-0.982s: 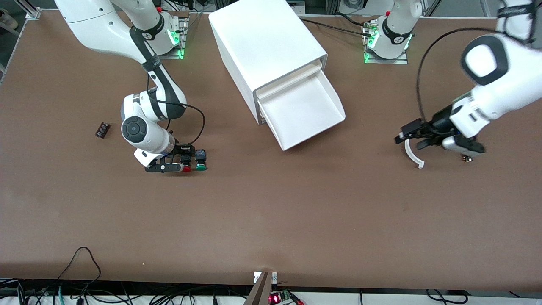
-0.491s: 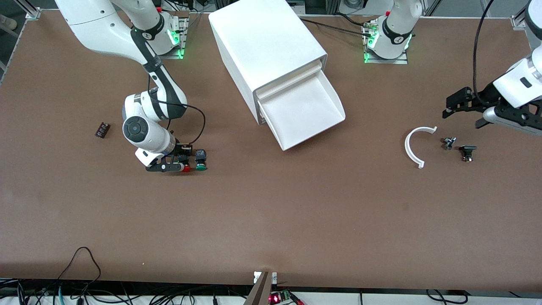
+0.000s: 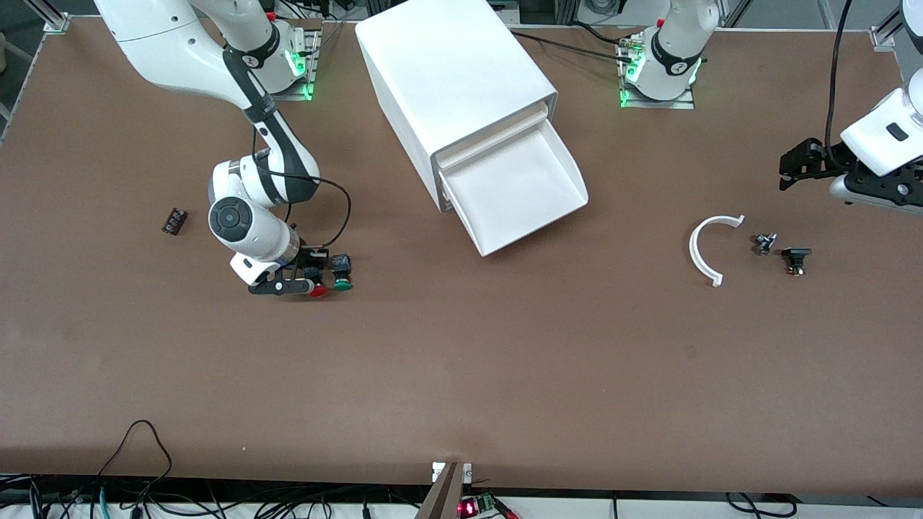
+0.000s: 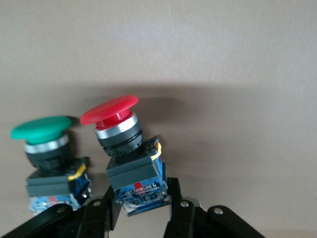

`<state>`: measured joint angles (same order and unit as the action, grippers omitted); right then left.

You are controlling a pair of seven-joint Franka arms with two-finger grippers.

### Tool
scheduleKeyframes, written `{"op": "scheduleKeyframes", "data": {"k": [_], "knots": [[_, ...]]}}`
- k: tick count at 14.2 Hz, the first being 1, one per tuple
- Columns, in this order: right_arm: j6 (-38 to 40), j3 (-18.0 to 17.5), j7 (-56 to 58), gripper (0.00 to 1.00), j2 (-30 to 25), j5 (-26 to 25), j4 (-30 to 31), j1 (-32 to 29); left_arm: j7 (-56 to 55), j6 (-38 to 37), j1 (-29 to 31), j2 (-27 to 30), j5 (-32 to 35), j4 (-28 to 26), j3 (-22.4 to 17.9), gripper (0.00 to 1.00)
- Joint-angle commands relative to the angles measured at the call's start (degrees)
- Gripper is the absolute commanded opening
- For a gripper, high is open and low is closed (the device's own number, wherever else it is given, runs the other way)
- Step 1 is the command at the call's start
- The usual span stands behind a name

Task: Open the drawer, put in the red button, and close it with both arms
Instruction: 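Lift the red button with the right gripper and carry it to the drawer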

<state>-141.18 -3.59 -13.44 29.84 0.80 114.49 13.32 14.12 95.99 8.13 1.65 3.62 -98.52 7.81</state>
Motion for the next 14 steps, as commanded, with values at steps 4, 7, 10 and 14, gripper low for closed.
{"op": "scheduleKeyframes", "data": {"k": [4,7,10,14], "knots": [[2.5,0.2,6.0,0.31,-3.9,-0.8,-4.8,0.3,-5.8,-1.6,-1.1,-0.1,1.7,1.7,-0.7,1.00],[9.1,0.3,15.0,0.31,-5.3,-0.9,-12.7,0.3,-8.9,-1.7,-1.0,-0.1,1.1,1.7,-0.8,1.00],[14.2,0.1,26.9,0.31,-5.3,-0.5,-20.2,0.4,-9.3,-1.7,-1.0,-0.1,1.1,1.7,-0.7,1.00],[15.1,-2.5,44.2,0.31,-5.3,-0.3,-23.3,1.2,-9.3,-1.7,-1.1,-0.1,1.1,1.8,-0.7,1.00]]}}
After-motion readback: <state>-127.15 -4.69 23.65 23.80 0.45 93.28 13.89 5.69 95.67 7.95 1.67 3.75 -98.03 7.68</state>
